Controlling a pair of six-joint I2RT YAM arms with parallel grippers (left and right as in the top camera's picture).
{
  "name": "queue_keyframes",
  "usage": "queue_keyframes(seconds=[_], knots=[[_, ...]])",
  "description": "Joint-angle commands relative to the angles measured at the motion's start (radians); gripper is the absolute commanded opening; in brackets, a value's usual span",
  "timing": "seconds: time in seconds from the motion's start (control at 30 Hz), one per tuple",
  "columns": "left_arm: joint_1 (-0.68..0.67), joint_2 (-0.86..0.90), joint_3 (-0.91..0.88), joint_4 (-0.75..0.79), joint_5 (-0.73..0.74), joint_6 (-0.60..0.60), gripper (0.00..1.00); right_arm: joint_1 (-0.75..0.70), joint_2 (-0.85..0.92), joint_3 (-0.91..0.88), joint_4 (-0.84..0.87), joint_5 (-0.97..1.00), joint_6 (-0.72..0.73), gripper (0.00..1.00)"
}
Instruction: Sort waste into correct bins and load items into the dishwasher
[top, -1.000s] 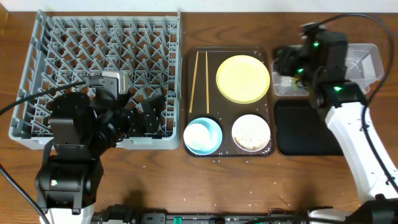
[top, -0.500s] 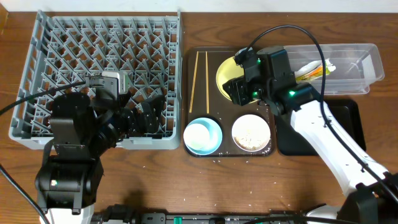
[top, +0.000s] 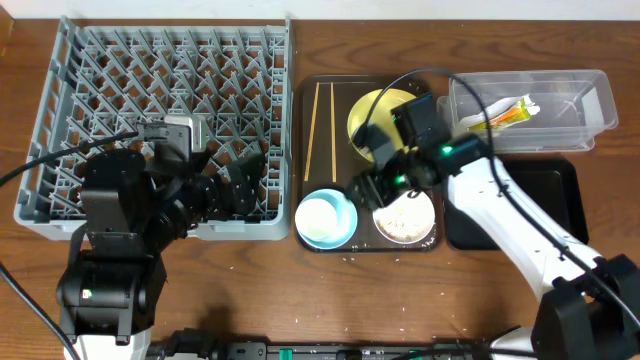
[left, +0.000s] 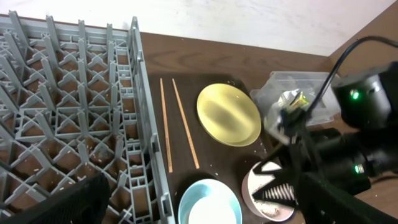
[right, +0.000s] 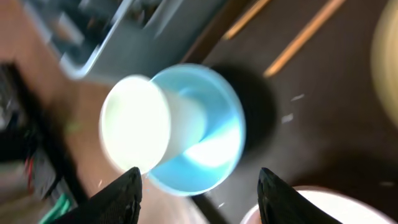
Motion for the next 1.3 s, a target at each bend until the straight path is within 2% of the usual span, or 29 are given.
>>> queue_keyframes(seconds=[0.0,0.1,0.2,0.37,0.47,0.5,0.57,0.6,0.77,0.87,0.97,1.03,1.17,1.27], knots=[[0.003,0.000,0.013,0.004,-0.008,0.009,0.96,0.079,0.000,0.001,-0.021,0.071,-0.061,0.55],[0.003,0.000,0.013,0.001,-0.008,0.005,0.96,0.135,0.003,0.000,-0.005,0.201,-0.034,0.55],[0.003,0.000,0.013,-0.009,0.000,0.000,0.96,0.187,0.027,0.000,0.039,0.240,-0.028,0.54],[0.003,0.000,0.013,-0.038,-0.001,-0.002,0.96,0.236,0.107,0.000,0.092,0.415,0.068,0.39],[0.003,0.000,0.013,-0.048,-0.001,-0.002,0.96,0.237,0.138,0.000,0.091,0.407,0.074,0.34],[0.003,0.000,0.013,-0.051,-0.001,-0.002,0.96,0.237,0.142,0.000,0.090,0.388,0.073,0.26],[0.003,0.000,0.013,-0.053,-0.001,-0.002,0.96,0.237,0.143,0.001,0.087,0.360,0.074,0.04],[0.003,0.000,0.013,-0.053,-0.001,-0.002,0.96,0.237,0.138,0.003,0.084,0.354,0.074,0.01],[0.003,0.000,0.013,-0.043,0.000,-0.010,0.96,0.212,0.057,0.026,0.059,0.312,0.077,0.01],[0.003,0.000,0.013,-0.032,0.000,-0.081,0.96,0.158,-0.016,0.056,0.047,0.280,0.107,0.01],[0.003,0.000,0.013,-0.027,0.004,-0.152,0.97,0.063,-0.084,0.084,0.062,0.196,0.137,0.01],[0.003,0.000,0.013,-0.019,0.024,-0.189,0.97,-0.024,-0.121,0.094,0.109,0.055,0.137,0.01],[0.003,0.019,0.013,0.070,0.158,-0.230,0.97,-0.171,-0.131,0.094,0.278,-0.293,0.183,0.01],[0.003,0.055,0.013,0.172,0.278,-0.294,0.97,-0.220,-0.111,0.094,0.390,-0.464,0.248,0.01]])
